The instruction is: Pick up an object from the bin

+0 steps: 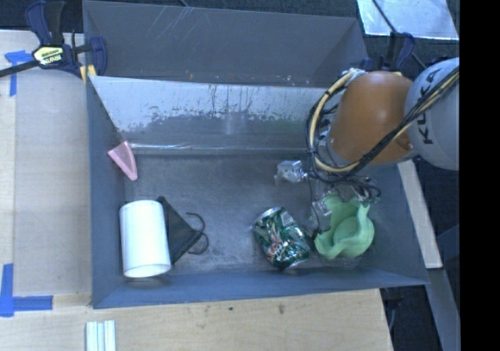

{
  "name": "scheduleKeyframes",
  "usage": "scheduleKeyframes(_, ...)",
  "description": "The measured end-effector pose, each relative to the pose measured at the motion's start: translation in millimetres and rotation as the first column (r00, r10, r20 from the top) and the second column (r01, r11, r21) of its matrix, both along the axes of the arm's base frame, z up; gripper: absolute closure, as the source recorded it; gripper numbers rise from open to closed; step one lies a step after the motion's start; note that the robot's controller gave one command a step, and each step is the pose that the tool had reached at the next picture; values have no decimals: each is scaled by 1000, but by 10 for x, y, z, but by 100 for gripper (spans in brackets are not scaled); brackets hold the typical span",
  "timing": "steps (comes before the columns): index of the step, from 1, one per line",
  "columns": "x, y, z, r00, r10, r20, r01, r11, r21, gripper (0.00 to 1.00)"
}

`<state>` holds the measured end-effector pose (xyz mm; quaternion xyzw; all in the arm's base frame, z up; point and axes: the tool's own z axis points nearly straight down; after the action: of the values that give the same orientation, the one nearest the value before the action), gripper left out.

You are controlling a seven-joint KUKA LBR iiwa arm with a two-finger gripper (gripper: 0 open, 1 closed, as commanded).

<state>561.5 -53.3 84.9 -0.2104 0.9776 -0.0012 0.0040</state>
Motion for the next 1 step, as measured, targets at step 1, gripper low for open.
scheduleKeyframes(1, -40, -343, -102, 993, 120, -13, -120, 993, 6, 0)
